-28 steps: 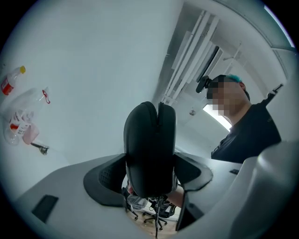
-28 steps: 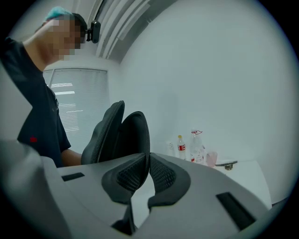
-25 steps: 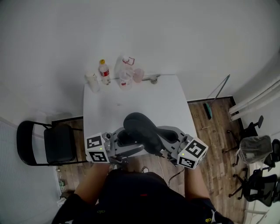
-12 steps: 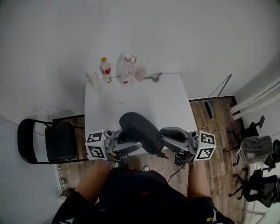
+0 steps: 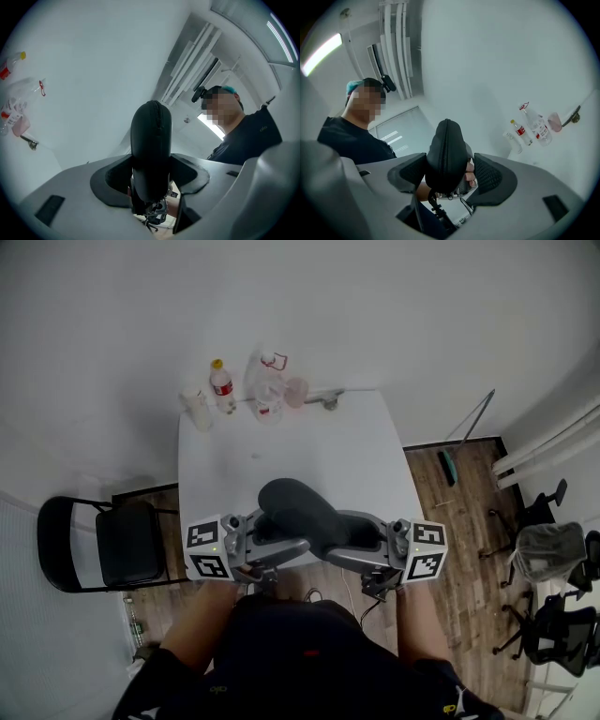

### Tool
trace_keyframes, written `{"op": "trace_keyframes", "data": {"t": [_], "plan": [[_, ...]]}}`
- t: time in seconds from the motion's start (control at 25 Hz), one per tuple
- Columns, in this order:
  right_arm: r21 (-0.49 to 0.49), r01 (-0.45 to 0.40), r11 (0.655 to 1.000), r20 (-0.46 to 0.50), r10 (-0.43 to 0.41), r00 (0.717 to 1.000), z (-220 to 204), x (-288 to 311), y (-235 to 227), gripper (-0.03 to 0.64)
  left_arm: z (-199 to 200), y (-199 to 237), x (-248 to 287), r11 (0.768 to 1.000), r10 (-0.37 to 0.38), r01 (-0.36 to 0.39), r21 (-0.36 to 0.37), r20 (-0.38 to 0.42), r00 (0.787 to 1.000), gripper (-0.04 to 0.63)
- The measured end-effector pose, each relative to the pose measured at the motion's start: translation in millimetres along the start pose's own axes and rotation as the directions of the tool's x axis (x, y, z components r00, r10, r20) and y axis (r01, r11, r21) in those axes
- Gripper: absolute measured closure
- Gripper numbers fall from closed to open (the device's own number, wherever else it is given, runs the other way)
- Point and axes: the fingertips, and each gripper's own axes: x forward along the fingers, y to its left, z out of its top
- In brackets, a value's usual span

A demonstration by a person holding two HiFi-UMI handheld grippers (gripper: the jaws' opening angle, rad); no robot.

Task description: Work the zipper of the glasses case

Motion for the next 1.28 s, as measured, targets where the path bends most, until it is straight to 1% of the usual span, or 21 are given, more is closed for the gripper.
{"op": "trace_keyframes", "data": {"t": [0.12, 0.28, 0.44, 0.56, 0.68, 0.84, 0.96, 1.04, 1.16, 1.28], "plan": [[-0.008, 0.018, 1.000, 0.027, -0.018, 0.999, -1, 3, -5, 0.313, 1, 5, -1, 0.999, 0.029, -0.029, 0.023, 0.003, 1.000, 0.334], [-0.053, 0.045, 0.998, 0.082, -0.040, 0.996, 6, 1, -3, 0.339, 5, 4, -2, 0.997, 0.059, -0.061, 0.056, 0.025, 0.998, 0.333], [-0.101, 0.082, 0.991, 0.100, -0.072, 0.992, 6, 5, -1, 0.350, 11, 5, -2, 0.995, 0.078, -0.081, 0.053, 0.067, 0.995, 0.333], [-0.122, 0.083, 0.989, 0.069, -0.075, 0.995, 0, 9, 1, 0.351, 14, 3, -2, 0.995, 0.078, -0.082, 0.051, 0.077, 0.994, 0.327], [-0.152, 0.089, 0.984, 0.014, -0.087, 0.996, -10, 14, 3, 0.351, 15, 0, -2, 0.996, 0.070, -0.074, 0.047, 0.084, 0.994, 0.303], [-0.161, 0.092, 0.983, -0.036, -0.099, 0.994, -19, 19, 3, 0.353, 14, -3, -2, 0.997, 0.060, -0.063, 0.040, 0.084, 0.995, 0.301], [-0.161, 0.099, 0.982, -0.072, -0.112, 0.991, -24, 21, 3, 0.351, 16, -1, -4, 0.996, 0.086, -0.089, 0.030, 0.098, 0.991, 0.302], [-0.160, 0.102, 0.982, -0.079, -0.115, 0.990, -24, 24, 3, 0.351, 17, 2, -6, 0.994, 0.107, -0.109, 0.011, 0.116, 0.987, 0.319], [-0.195, 0.105, 0.975, -0.028, -0.112, 0.993, -16, 23, 8, 0.350, 24, 2, -6, 0.990, 0.138, -0.137, -0.016, 0.151, 0.979, 0.322], [-0.277, 0.156, 0.948, 0.053, -0.147, 0.988, -6, 13, 11, 0.351, 40, 7, -8, 0.978, 0.210, -0.206, -0.039, 0.193, 0.958, 0.323]]}}
